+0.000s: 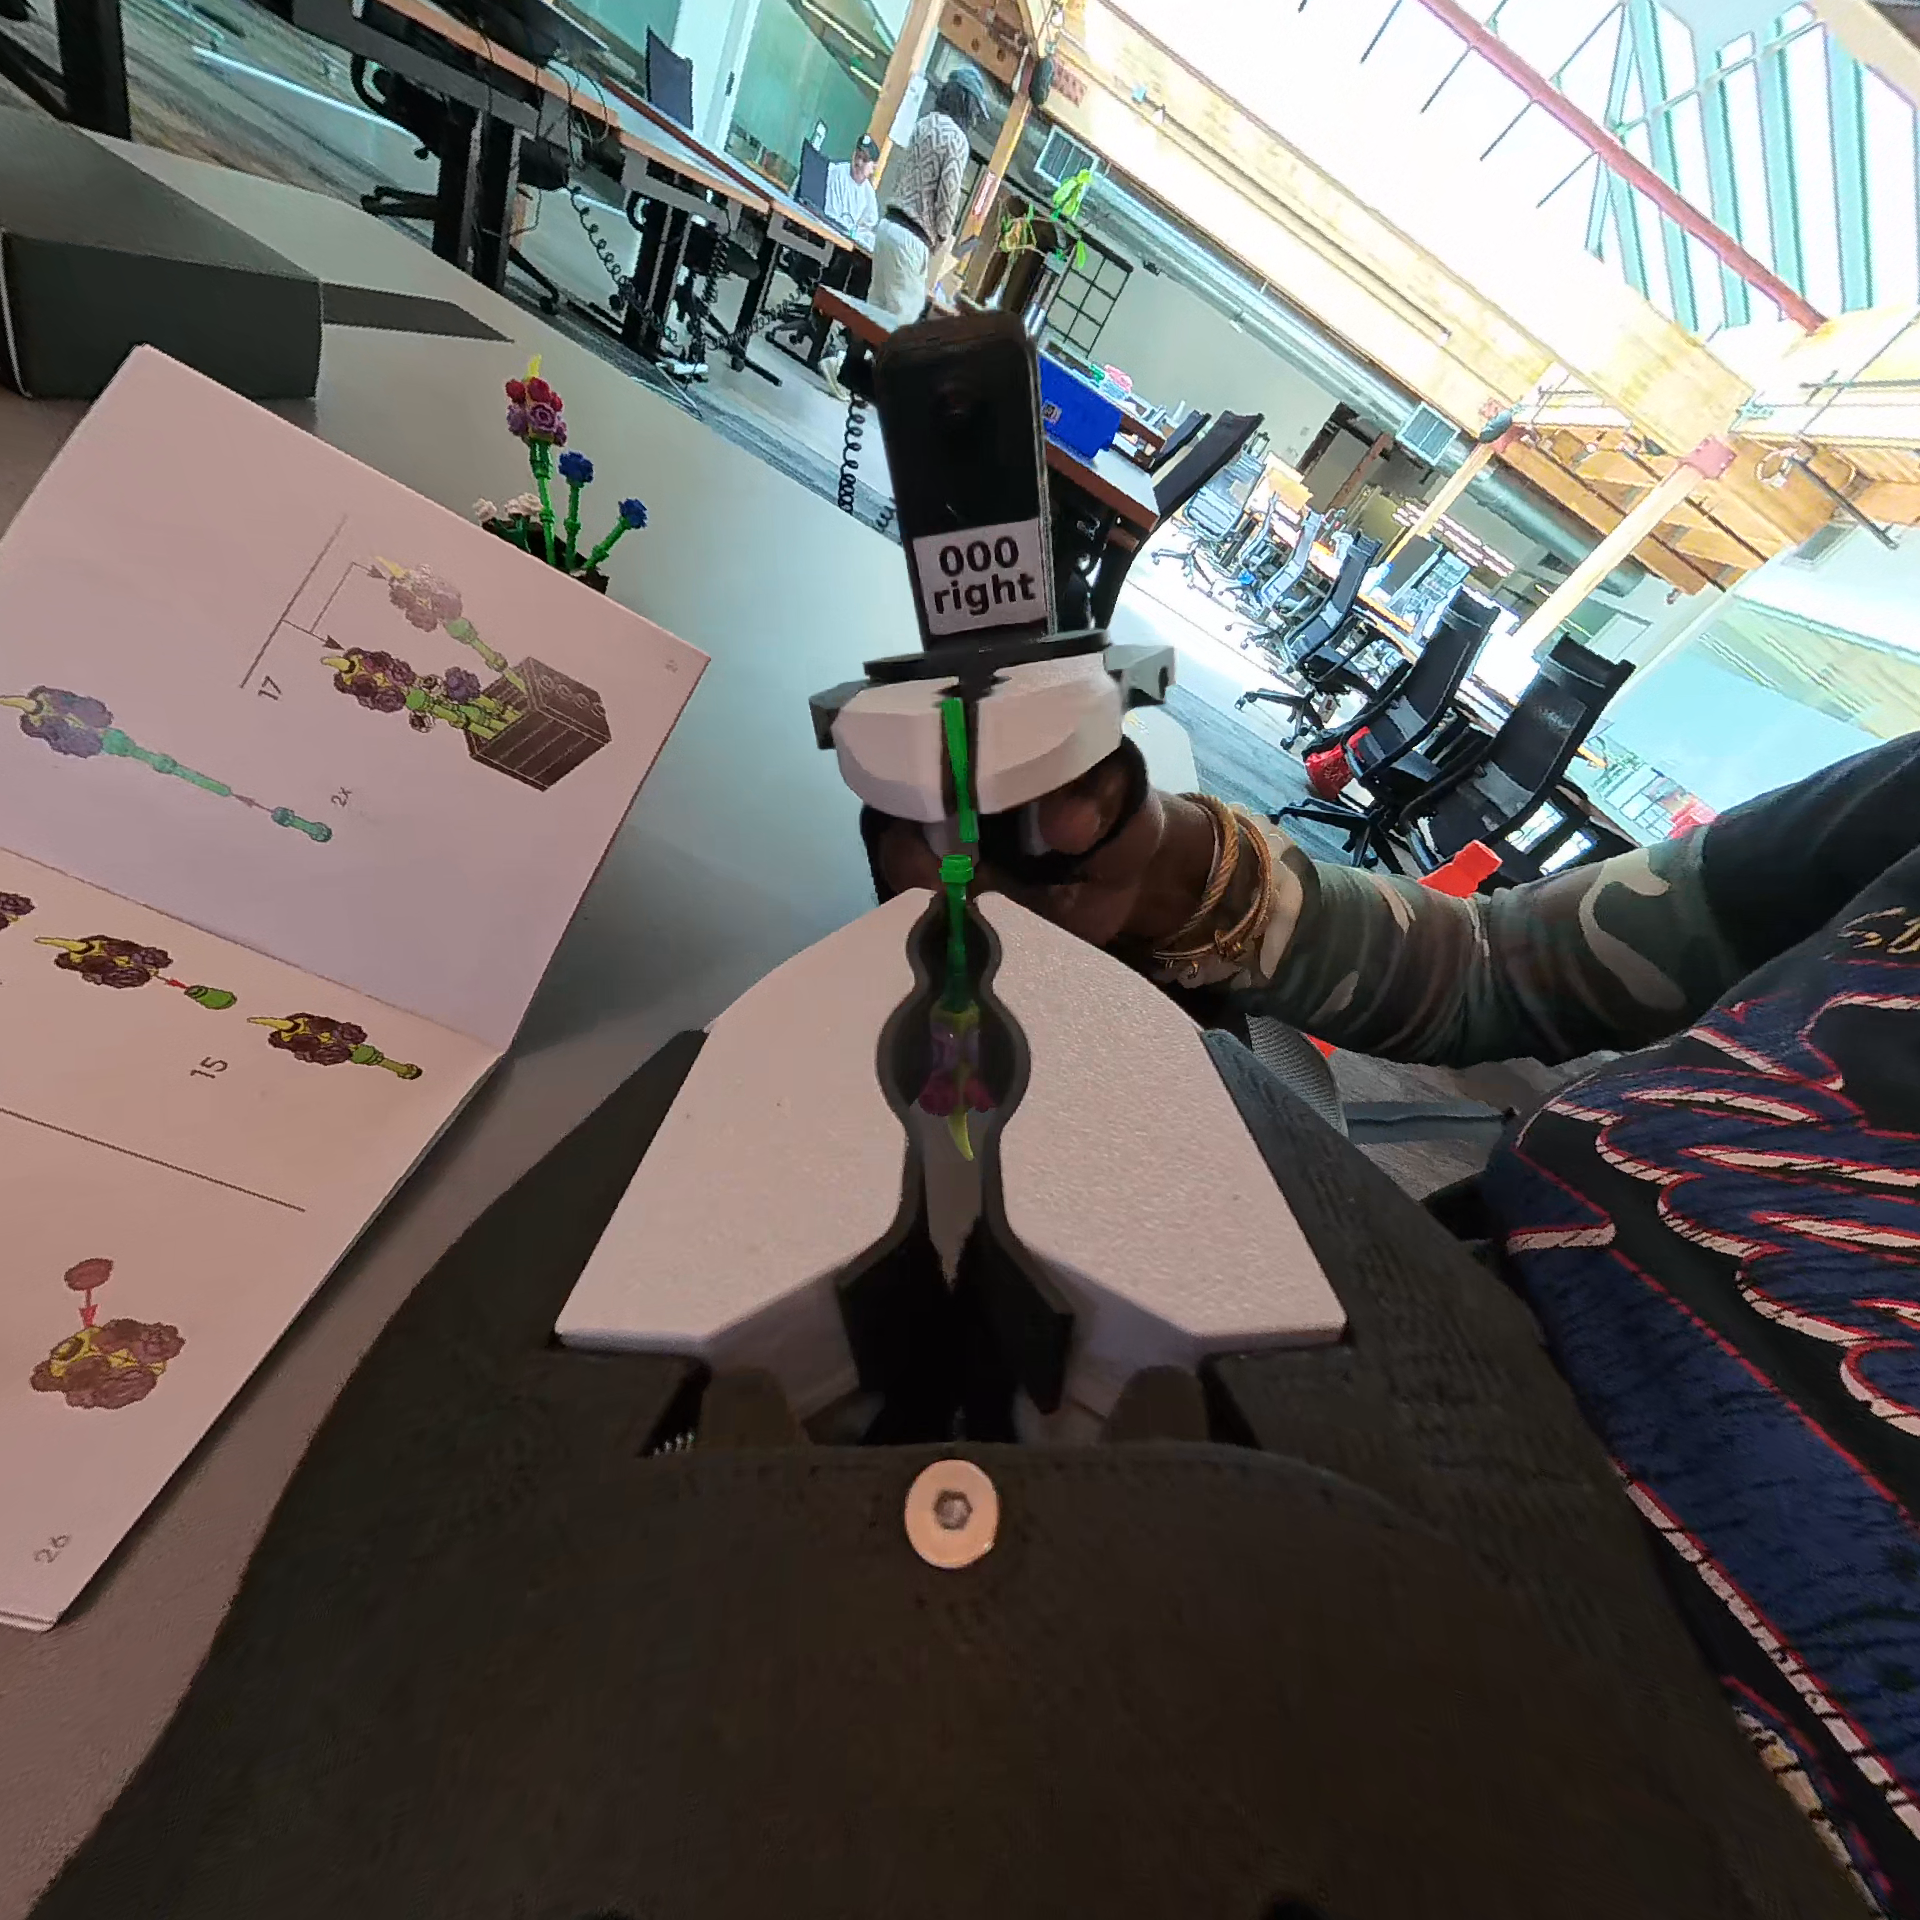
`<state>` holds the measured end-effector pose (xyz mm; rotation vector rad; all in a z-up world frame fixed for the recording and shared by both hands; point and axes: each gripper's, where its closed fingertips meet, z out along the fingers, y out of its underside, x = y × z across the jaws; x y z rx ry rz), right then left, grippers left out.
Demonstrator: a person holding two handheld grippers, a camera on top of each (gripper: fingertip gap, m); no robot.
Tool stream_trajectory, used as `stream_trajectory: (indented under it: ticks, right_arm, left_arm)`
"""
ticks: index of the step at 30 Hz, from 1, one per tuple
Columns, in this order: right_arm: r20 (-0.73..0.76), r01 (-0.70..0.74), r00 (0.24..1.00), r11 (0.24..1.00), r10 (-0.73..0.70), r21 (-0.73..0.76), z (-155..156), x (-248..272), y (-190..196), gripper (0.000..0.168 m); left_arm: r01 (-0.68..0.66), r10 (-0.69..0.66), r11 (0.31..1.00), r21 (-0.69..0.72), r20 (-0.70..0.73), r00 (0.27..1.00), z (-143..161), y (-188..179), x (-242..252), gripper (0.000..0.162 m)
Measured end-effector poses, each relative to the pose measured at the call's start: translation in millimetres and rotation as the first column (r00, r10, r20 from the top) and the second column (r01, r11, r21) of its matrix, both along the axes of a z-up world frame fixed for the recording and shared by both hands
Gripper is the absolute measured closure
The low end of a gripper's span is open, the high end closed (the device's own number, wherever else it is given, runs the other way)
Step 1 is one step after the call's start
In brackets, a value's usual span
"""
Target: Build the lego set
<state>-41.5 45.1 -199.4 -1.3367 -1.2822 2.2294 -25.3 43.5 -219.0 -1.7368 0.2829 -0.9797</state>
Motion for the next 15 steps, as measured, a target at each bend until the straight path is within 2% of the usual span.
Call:
stream_trajectory:
  ticks: [15]
  right_arm:
    - [0.035,0.010,0.999,0.999,-0.012,0.044,-8.5,-2.1,-0.4,0.166]
  left_arm:
    - [0.009,-0.010,0.999,-0.047,-0.029,1.000,-8.1,2.0,2.9,0.159]
